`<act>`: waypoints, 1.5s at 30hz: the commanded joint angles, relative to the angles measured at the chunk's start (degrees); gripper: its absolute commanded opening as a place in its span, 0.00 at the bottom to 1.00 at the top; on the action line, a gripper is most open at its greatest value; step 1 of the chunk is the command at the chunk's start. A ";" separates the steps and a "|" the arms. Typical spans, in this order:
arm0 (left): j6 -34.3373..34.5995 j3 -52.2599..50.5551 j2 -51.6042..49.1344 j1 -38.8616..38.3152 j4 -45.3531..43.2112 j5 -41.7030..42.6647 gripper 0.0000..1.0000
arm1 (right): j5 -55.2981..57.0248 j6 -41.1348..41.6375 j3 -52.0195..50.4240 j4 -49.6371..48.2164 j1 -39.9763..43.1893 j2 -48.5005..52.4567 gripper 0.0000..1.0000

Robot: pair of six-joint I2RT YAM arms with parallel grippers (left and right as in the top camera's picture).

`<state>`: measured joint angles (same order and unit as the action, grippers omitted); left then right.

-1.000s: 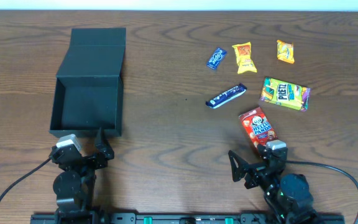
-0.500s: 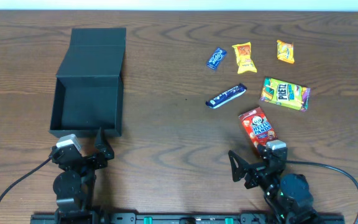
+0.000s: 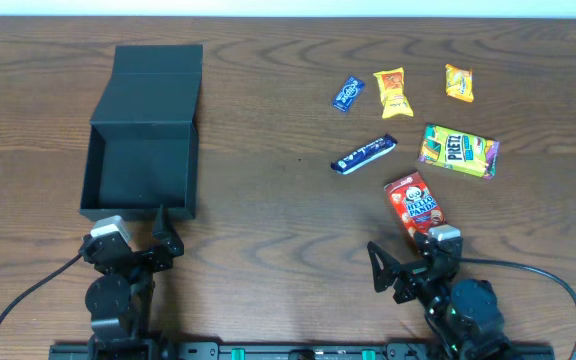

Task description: Pack container

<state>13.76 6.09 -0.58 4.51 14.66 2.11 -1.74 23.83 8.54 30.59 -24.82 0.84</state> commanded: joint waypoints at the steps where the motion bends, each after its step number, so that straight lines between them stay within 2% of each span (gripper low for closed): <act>1: 2.16 -1.44 0.37 0.35 -0.15 -0.57 0.95 | 0.20 -0.76 -0.31 0.02 0.63 -0.52 0.99; 4: 9.14 -1.44 0.35 0.35 -0.09 2.60 0.95 | 0.17 -0.76 -0.31 0.02 0.63 -0.52 0.99; 6: 10.88 -1.44 0.33 0.35 -0.15 6.88 0.95 | 0.20 -0.74 -0.31 0.02 0.63 -0.52 0.99; 11: 10.27 -1.42 0.31 0.35 -2.27 12.55 0.95 | 0.20 -0.76 -0.31 0.02 0.63 -0.52 0.99; 14: 7.10 -1.09 0.20 0.33 -7.15 12.46 0.95 | 0.17 -0.74 -0.31 0.02 0.63 -0.52 0.99; 19: 2.29 2.75 -2.97 0.35 -7.56 9.31 0.96 | 0.20 -0.74 -0.31 0.02 0.63 -0.52 0.99; 22: -1.25 7.41 -9.38 0.33 -7.61 8.28 0.95 | 0.20 -0.74 -0.31 0.02 0.63 -0.52 0.99; 29: -8.63 22.03 -32.96 0.33 -6.60 7.80 0.95 | 0.20 -0.74 -0.31 0.02 0.63 -0.52 0.99; 34: -9.75 33.51 -48.78 -0.33 -1.05 7.30 0.95 | 0.20 -0.74 -0.31 0.02 0.63 -0.52 0.99; 37: -12.17 39.65 -58.05 -3.43 3.74 2.69 0.95 | 0.17 -0.74 -0.31 0.02 0.63 -0.52 0.99; 40: -13.86 42.71 -66.14 -7.32 6.84 -3.82 0.95 | 0.17 -0.74 -0.31 0.02 0.63 -0.52 0.99; 45: -13.35 42.93 -75.38 -8.39 8.04 -0.98 0.95 | 0.20 -0.74 -0.31 0.02 0.63 -0.52 0.99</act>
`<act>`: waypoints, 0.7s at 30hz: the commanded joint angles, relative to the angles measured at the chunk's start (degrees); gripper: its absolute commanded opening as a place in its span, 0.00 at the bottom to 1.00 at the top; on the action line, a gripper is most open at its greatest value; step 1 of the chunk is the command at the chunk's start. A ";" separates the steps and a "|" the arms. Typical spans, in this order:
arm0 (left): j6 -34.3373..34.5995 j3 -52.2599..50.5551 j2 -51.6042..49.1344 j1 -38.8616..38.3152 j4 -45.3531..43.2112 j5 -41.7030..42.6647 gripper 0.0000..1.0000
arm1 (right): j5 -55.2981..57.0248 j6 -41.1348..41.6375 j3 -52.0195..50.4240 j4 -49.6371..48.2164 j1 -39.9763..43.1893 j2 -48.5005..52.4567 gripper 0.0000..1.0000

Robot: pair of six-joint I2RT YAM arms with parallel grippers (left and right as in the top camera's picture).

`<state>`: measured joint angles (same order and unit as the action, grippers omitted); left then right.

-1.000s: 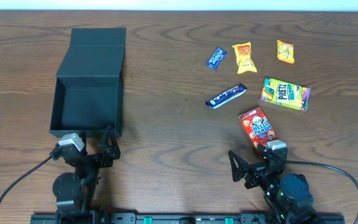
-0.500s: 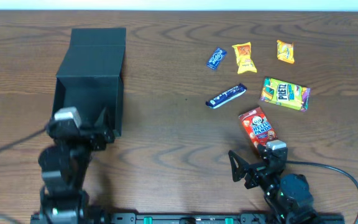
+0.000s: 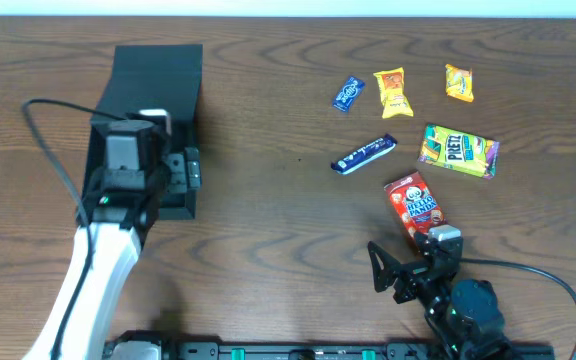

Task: Pack container
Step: 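Raise the left gripper to the black box's lid edge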

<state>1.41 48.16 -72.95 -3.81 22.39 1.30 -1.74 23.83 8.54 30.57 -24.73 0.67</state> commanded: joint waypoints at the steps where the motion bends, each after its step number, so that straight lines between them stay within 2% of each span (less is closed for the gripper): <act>1: -1.01 0.85 -4.42 -0.07 0.17 0.61 0.95 | 0.20 -0.76 -0.31 0.04 0.55 -0.35 0.99; 15: -1.01 0.74 -13.29 -0.07 -0.92 3.65 0.95 | 0.17 -0.76 -0.31 0.04 0.55 -0.35 0.99; 16: -1.01 0.74 -13.75 -0.07 -1.22 3.65 0.99 | 0.17 -0.76 -0.31 0.04 0.55 -0.35 0.99; 17: -1.01 0.74 -14.08 -0.07 -1.42 3.65 0.92 | 0.20 -0.74 -0.31 0.04 0.55 -0.35 0.99; 18: -1.01 0.74 -14.40 -0.07 -1.66 3.65 0.78 | 0.17 -0.76 -0.31 0.04 0.55 -0.35 0.99; 19: -1.01 0.74 -14.75 -0.07 -1.86 3.58 0.59 | 0.20 -0.76 -0.31 0.04 0.55 -0.35 0.99; 21: -0.98 0.74 -14.93 -0.07 -2.01 3.63 0.36 | 0.20 -0.76 -0.31 0.04 0.55 -0.35 0.99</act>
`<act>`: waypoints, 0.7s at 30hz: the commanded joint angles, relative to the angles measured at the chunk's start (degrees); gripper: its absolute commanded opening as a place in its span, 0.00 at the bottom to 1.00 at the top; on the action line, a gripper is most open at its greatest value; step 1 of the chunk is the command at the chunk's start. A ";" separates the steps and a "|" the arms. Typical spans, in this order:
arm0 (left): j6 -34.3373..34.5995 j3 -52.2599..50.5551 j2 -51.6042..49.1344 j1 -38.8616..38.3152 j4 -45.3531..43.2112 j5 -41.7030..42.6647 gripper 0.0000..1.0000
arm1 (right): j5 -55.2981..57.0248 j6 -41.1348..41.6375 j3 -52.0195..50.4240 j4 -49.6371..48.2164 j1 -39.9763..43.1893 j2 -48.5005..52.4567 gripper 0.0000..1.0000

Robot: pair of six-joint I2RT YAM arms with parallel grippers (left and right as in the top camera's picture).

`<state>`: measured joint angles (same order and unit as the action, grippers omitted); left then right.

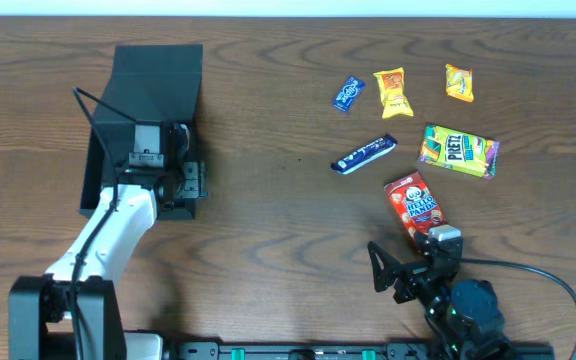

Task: Pack container
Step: 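Raise the left gripper to the black box's lid edge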

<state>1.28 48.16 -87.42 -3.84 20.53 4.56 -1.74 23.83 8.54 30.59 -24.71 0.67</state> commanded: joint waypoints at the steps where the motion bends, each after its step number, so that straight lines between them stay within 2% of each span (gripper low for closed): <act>1: -0.85 0.74 -0.46 -0.04 -0.20 0.39 0.27 | 0.20 -0.74 -0.31 0.02 0.52 -0.35 0.99; 3: -0.85 0.74 -0.46 -0.04 -0.20 0.39 0.15 | 0.17 -0.74 -0.31 0.02 0.52 -0.35 0.99; 6: -0.83 0.74 -0.46 -0.04 -0.17 0.42 0.06 | 0.20 -0.74 -0.31 0.02 0.52 -0.35 0.99; 16: 8.31 0.76 -0.46 -0.44 -0.63 1.84 0.06 | 0.20 -0.76 -0.31 0.02 0.52 -0.35 0.99; 21: 14.80 0.81 -0.46 -4.68 -3.32 2.58 0.06 | 0.20 -0.76 -0.31 0.02 0.52 -0.35 0.99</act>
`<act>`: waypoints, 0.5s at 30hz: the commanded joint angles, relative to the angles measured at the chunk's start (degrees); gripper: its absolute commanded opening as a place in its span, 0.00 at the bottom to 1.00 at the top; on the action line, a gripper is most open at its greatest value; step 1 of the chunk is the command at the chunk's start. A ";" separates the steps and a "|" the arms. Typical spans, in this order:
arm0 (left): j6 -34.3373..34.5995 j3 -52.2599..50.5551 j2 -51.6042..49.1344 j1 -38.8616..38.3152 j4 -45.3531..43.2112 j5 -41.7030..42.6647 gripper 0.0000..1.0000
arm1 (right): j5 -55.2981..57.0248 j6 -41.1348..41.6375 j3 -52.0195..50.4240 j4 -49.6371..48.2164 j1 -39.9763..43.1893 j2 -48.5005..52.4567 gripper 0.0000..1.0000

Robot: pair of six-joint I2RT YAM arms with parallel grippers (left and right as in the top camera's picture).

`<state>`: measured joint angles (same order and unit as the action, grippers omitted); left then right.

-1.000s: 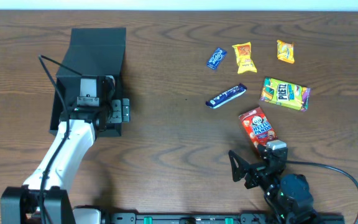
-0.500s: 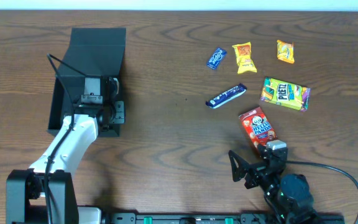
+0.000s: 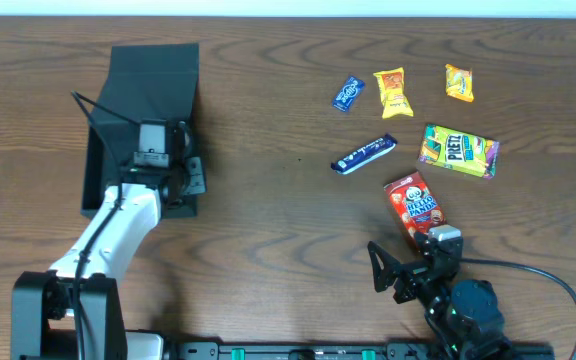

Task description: Pack container

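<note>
An open black box (image 3: 108, 160) stands at the left, its lid (image 3: 154, 72) folded back behind it. My left gripper (image 3: 192, 177) sits at the box's right wall with its fingers closed over that wall. The snacks lie at the right: a small blue packet (image 3: 347, 93), an orange packet (image 3: 392, 92), a yellow packet (image 3: 458, 82), a dark blue bar (image 3: 364, 153), a green and yellow box (image 3: 458, 150) and a red packet (image 3: 415, 205). My right gripper (image 3: 386, 272) rests open near the front edge, just below the red packet.
The left arm (image 3: 108, 235) and its cable reach from the front left corner across to the box. Bare wooden tabletop (image 3: 268, 200) lies between the box and the snacks.
The left gripper has edged slightly toward the back along the box's right wall. The box has turned a little, its lid now further left. The right arm has not moved.
Both arms first rested at the front edge, the box and snacks untouched. Then the left arm was over the box, its gripper at the right wall. It then sat lower on that wall, and now the box has shifted slightly in its hold.
</note>
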<state>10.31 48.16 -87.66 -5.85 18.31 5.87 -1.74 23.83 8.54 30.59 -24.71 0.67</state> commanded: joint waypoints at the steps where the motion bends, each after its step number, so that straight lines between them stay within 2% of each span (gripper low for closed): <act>1: 6.71 0.81 -0.22 -3.98 -1.90 1.25 0.06 | 0.20 -0.74 -0.31 0.02 0.52 -0.35 0.99; 9: 16.00 0.81 -0.22 -17.22 -10.43 1.18 0.06 | 0.20 -0.74 -0.31 0.02 0.52 -0.35 0.99; 15: 20.90 0.81 -0.22 -24.11 -13.05 1.16 0.06 | 0.20 -0.74 -0.31 0.02 0.52 -0.35 0.99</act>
<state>26.57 48.16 -87.66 -27.81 6.13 6.22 -1.74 23.83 8.54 30.59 -24.69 0.67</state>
